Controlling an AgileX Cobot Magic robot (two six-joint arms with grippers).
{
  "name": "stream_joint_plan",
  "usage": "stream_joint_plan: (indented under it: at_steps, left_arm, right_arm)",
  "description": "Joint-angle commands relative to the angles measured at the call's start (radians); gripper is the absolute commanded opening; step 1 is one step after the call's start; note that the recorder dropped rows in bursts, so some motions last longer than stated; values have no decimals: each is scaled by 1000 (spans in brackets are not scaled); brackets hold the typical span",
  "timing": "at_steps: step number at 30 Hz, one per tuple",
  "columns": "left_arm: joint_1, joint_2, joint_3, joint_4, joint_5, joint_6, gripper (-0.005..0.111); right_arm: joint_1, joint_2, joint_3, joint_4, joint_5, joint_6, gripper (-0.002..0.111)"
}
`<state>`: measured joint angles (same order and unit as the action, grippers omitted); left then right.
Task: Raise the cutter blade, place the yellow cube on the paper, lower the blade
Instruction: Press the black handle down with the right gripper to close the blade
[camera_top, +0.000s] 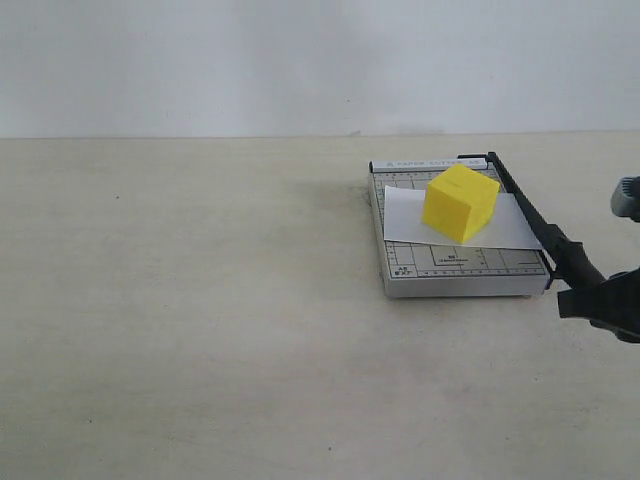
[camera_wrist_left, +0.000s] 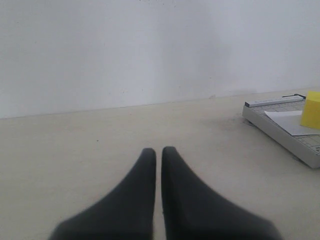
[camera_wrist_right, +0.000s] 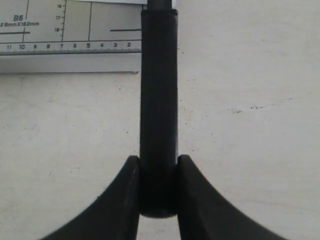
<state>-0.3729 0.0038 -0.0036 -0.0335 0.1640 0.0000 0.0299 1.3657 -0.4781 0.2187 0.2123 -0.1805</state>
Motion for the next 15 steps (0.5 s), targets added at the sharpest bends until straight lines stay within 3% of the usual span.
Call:
stream_joint_plan:
  at_steps: [1,15]
  left_arm:
    - [3,-4,4,-7,-5,0,4]
    - [3,-4,4,-7,-5,0,4]
  right_arm:
    - [-11,41,47,-24,173,7,0]
    - [-11,91,47,-15,137,7,0]
